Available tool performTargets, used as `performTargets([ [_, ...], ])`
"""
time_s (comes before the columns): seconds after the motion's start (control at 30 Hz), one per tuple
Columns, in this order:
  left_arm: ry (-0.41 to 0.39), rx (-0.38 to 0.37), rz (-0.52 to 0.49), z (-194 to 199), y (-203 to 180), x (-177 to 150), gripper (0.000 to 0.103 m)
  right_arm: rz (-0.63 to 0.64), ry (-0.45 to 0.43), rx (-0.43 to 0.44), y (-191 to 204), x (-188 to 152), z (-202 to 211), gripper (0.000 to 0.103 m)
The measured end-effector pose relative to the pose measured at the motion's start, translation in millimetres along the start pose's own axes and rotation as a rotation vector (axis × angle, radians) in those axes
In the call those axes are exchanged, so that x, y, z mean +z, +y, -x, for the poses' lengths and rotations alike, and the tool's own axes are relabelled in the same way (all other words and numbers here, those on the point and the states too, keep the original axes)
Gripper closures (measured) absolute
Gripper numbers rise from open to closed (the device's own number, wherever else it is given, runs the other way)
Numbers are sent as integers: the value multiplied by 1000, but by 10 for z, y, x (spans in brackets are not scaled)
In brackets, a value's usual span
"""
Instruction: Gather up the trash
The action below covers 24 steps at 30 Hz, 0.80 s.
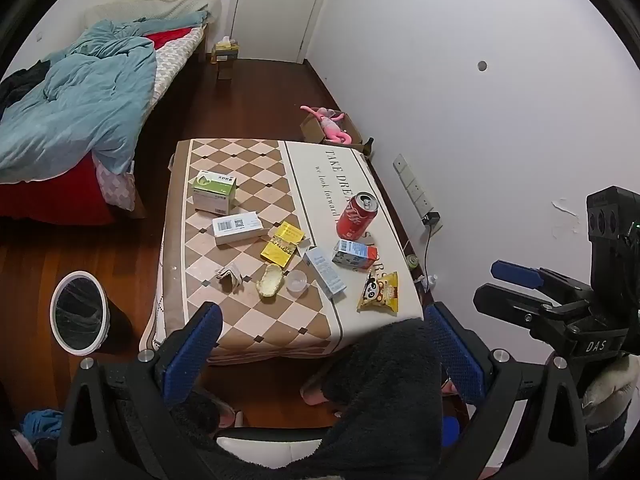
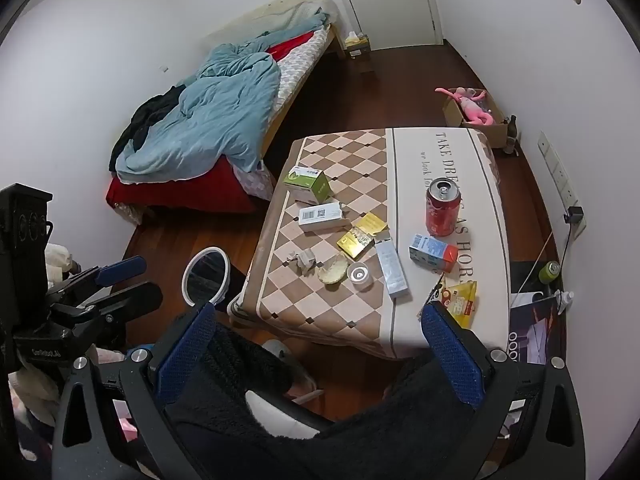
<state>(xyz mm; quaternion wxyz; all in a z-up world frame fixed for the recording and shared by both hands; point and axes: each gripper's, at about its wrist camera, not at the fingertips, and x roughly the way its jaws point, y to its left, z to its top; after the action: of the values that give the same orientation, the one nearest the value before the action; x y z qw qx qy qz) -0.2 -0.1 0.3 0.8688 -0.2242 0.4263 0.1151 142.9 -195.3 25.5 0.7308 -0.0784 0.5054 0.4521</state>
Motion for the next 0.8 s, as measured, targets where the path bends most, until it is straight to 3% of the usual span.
performTargets([
  [0.8, 1, -11, 1, 5, -43, 20, 0, 7, -12, -7, 93, 53, -34, 0],
])
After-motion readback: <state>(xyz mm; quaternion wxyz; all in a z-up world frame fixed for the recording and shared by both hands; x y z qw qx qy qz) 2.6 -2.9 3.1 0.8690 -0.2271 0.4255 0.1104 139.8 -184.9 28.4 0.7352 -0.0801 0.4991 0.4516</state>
